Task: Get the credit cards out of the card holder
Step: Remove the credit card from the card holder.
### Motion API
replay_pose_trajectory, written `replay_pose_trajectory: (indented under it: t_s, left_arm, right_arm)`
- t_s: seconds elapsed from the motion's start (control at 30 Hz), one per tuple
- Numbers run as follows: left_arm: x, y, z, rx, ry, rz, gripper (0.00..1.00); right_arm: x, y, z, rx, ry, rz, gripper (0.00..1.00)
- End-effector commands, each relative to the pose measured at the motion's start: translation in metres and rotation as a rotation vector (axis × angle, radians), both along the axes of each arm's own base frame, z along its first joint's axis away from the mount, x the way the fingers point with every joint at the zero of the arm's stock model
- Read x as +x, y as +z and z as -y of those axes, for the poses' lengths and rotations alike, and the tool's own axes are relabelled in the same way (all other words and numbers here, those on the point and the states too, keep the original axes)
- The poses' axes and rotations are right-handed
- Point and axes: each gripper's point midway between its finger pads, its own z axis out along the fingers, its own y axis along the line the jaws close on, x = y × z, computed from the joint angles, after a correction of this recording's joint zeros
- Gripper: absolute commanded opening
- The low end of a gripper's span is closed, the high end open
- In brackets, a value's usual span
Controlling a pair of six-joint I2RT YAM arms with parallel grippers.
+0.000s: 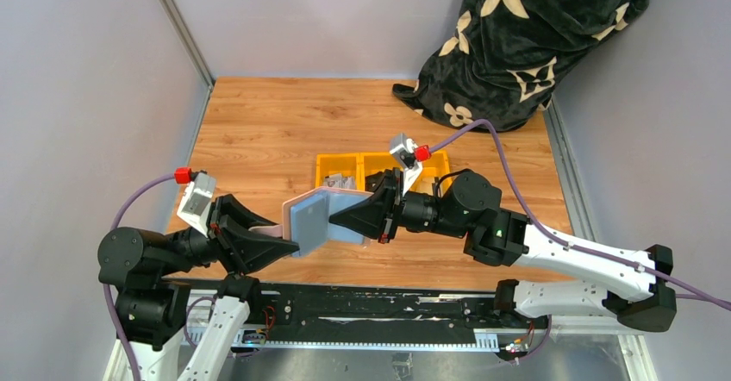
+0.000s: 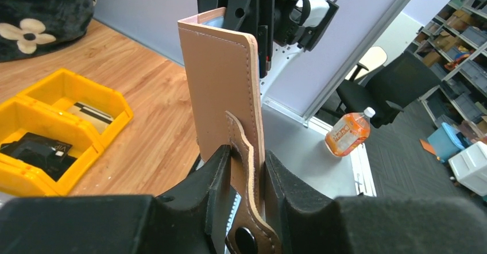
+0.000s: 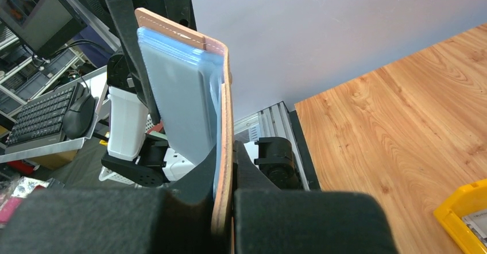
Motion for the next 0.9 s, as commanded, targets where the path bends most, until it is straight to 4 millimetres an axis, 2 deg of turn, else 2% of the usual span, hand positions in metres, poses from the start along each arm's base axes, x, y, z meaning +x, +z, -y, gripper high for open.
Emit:
replay_pose_trajectory:
  t_s: [0.0,0.17,0.3,0.47,0.63,0.67,0.73,0.87]
  left_arm:
    - [-0.002,0.004,0.000,0.003,-0.005,0.022,0.28]
    - [0.019,-0.002,-0.007,0.031,0.137,0.024,0.21]
    - [0.030,-0.006,-0.013,0.053,0.214,0.025,0.18]
    - [0.028,-0.007,-0.013,0.043,0.208,0.031,0.18]
    - [0.014,-0.002,-0.005,0.003,0.108,0.030,0.17]
    - [0.005,0.002,-0.003,-0.018,0.068,0.034,0.14]
    - [0.002,0.003,-0.003,-0.018,0.060,0.042,0.10]
    - [0.001,0.003,-0.004,-0.010,0.071,0.050,0.04]
  right_arm:
    - [-0.009,0.012,0.003,0.027,0.036,0.034,0.00]
    - [-0.026,0.019,0.002,0.060,0.129,0.059,0.00]
    - [-0.038,0.026,0.001,0.095,0.194,0.082,0.00]
    - [-0.052,0.032,0.000,0.138,0.256,0.117,0.00]
    - [-0.058,0.030,-0.009,0.121,0.286,0.120,0.07]
    - [-0.054,0.028,-0.012,0.107,0.264,0.112,0.14]
    - [-0.050,0.026,-0.012,0.102,0.239,0.108,0.22]
    - [-0.033,0.018,-0.005,0.054,0.131,0.101,0.59]
